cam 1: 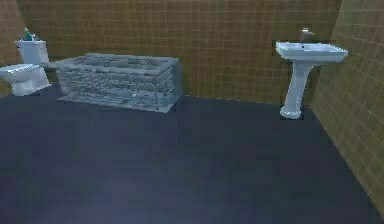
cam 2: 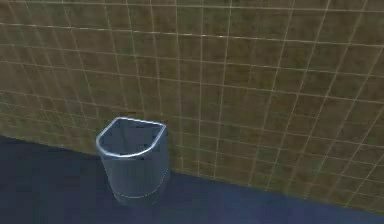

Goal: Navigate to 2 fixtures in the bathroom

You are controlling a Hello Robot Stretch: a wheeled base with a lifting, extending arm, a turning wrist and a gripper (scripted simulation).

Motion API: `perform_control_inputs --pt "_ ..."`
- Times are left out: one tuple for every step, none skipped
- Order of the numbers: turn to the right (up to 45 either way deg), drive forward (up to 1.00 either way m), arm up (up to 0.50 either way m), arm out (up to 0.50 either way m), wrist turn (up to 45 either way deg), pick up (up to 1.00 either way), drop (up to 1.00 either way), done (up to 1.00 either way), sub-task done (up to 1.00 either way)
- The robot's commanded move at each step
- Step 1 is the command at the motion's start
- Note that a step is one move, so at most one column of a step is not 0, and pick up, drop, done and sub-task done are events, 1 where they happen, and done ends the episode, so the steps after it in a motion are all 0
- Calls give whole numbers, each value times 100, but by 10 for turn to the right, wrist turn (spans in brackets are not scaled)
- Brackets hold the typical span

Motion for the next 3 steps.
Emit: perform_control_inputs --pt "120 0 0 0 0 0 0 0 0" --pt "0 100 0 0 0 0 0 0 0" --pt "30 0 0 0 0 0 0 0 0"
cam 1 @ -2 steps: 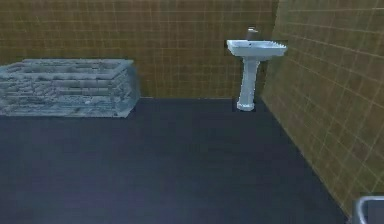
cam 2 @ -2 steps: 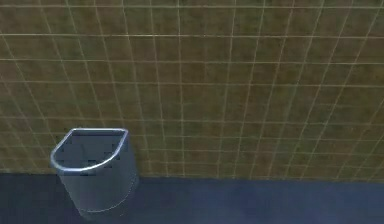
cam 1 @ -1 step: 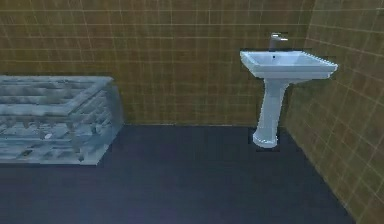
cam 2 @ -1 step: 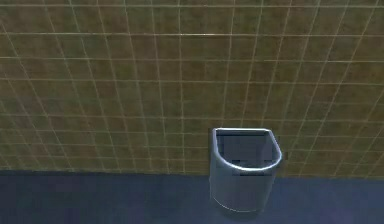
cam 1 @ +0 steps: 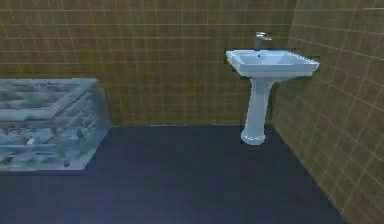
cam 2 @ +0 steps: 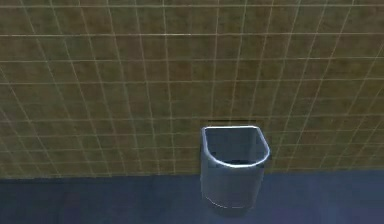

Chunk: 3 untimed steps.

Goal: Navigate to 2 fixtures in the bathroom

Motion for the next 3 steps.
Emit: perform_control_inputs --pt "0 100 0 0 0 0 0 0 0" --pt "0 10 0 0 0 0 0 0 0" --pt "360 0 0 0 0 0 0 0 0"
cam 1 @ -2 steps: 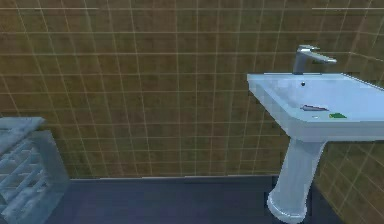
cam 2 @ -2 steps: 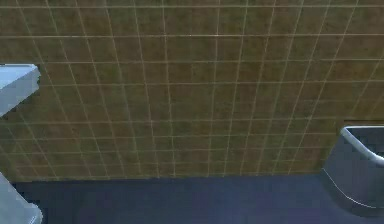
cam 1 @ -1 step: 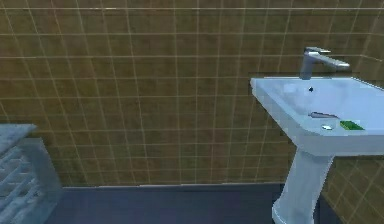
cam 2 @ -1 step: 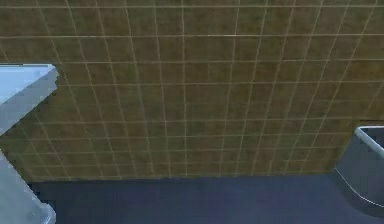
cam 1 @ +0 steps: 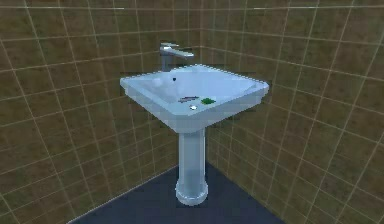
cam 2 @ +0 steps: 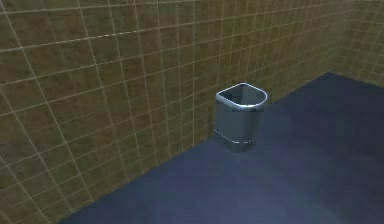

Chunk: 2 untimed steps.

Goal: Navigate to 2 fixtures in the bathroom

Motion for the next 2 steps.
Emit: perform_control_inputs --pt "0 0 0 0 0 0 0 0 100" --pt "-450 0 0 0 0 0 0 0 0"
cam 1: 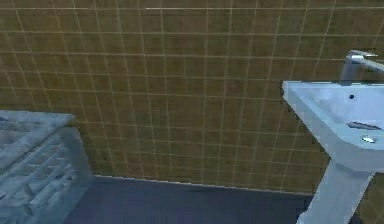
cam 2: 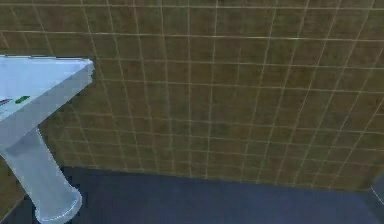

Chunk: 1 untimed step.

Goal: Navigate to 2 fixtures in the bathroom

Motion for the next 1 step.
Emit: perform_control_inputs --pt "-450 0 0 0 0 0 0 0 0"
